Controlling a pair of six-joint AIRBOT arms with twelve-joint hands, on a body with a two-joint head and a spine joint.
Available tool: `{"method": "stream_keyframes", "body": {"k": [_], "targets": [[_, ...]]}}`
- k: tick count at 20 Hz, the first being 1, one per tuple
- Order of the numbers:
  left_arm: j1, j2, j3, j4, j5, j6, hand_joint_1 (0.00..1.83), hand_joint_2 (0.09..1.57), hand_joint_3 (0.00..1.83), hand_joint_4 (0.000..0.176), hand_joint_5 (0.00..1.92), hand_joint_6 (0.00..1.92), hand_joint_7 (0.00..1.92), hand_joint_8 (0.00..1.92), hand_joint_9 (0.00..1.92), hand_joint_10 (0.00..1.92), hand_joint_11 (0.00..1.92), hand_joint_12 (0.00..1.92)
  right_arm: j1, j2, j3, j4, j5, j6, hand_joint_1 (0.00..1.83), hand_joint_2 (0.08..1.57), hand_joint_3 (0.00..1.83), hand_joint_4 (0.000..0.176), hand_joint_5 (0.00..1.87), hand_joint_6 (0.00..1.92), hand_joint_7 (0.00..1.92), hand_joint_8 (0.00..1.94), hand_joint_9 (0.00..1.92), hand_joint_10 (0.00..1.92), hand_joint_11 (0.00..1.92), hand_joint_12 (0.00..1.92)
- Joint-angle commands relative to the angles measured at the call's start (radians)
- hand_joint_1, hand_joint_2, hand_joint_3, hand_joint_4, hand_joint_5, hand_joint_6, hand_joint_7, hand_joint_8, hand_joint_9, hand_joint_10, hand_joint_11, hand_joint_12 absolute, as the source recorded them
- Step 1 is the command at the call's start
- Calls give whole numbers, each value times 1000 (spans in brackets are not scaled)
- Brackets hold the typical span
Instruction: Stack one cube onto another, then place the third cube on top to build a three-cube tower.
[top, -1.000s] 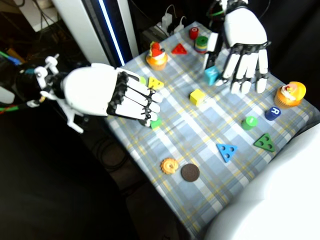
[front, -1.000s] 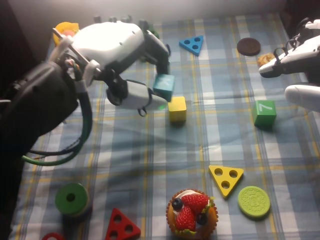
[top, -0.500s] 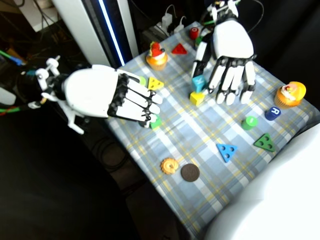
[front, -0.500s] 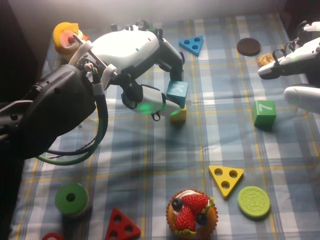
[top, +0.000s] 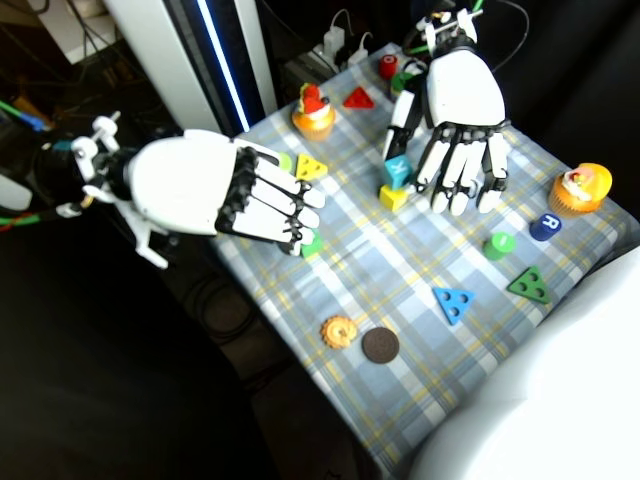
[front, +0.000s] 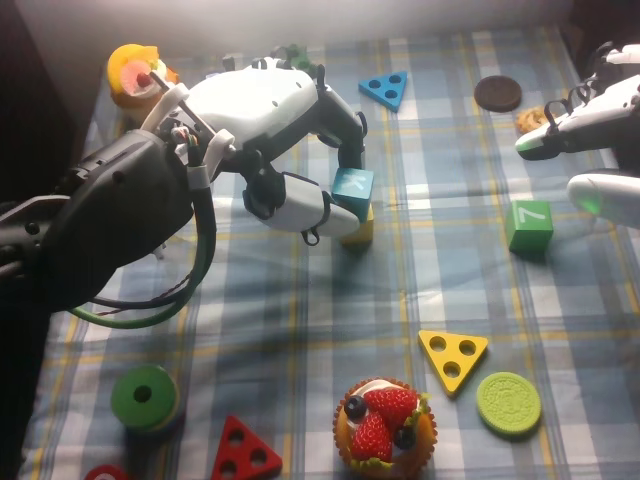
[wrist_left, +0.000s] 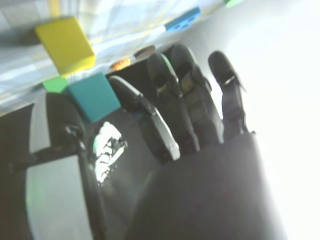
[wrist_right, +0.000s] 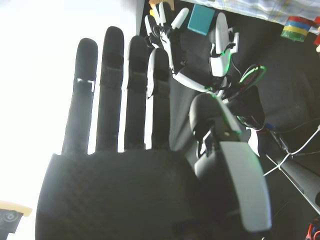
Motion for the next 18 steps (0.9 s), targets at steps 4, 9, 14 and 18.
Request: {"method": "stream_keyframes", "body": {"k": [4, 9, 14, 18], "targets": [[-5, -11, 11, 20, -83, -6, 1035, 1075, 1, 176, 1049, 854, 719, 1, 617, 2, 44, 845, 11, -2, 3, 28, 121, 5, 122, 1472, 0, 0, 735, 0, 843, 1, 847, 3, 346, 1139], [-4, -12, 15, 15, -79, -6, 1027, 1084, 0, 176, 1031, 883, 706, 1, 611, 3, 28, 913, 11, -2, 3, 28, 121, 5, 68, 1485, 2, 0, 725, 0, 830, 0, 820, 3, 323, 1110], [-2, -11, 16, 14, -76, -6, 1021, 1090, 0, 176, 1014, 911, 693, 0, 603, 3, 16, 889, 11, -1, 3, 28, 121, 5, 77, 1492, 1, 0, 711, 0, 808, 0, 782, 0, 303, 1066], [1, -8, 15, 13, -71, -6, 1025, 1083, 1, 176, 1023, 896, 690, 0, 601, 0, 4, 845, 11, -1, 3, 29, 121, 5, 110, 1481, 0, 0, 720, 2, 811, 1, 787, 2, 304, 1069]]}}
